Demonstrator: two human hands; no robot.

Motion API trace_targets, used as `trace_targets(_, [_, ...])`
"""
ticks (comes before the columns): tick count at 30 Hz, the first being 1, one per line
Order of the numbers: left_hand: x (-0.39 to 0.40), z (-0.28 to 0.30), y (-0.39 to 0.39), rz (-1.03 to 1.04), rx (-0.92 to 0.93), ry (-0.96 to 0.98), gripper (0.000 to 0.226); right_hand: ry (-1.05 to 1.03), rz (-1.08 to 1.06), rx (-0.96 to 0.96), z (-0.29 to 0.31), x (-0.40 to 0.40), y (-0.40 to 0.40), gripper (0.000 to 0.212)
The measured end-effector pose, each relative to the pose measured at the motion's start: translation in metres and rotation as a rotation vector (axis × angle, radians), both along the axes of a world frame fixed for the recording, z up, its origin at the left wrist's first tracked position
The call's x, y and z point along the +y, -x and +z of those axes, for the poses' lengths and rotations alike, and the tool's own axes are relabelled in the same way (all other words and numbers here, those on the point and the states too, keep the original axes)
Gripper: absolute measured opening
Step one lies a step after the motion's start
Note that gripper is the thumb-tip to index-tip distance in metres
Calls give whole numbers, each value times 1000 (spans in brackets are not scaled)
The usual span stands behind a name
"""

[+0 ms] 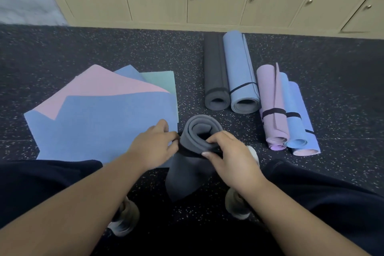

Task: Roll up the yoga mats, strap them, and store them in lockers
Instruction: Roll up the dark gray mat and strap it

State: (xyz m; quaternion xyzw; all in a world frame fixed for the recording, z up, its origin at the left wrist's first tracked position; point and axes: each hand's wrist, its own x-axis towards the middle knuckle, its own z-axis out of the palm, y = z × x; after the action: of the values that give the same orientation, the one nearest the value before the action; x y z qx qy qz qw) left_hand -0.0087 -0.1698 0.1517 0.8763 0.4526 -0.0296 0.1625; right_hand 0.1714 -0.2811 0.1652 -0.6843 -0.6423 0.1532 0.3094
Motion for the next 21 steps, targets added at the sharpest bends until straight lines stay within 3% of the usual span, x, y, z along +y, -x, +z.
trace_targets(5, [-21,12,8,-132,17,-86,82,64,-84,14,7,6,5,24])
trace_targets(7, [-39,11,-2,-296,47,-94,75,69,-131,16,11,9,8,25])
trace_targets(10, [-75,6,-18,-474,152,-66,41,110,-131,-25,16,12,16,29])
trace_targets(14, [-69,14,-5,-455,119,-142,37,128,-124,-18,20,14,31,31])
trace_targets(17, [-56,30,10,-315,-207,-327,29,137,-115,4,20,13,38,31])
trace_targets(19, [-53,40,21,-114,-288,-342,15,146,-92,12,22,9,41,31])
trace_targets(21, [-51,43,29,-94,-250,-355,40,147,-50,24,24,5,44,30])
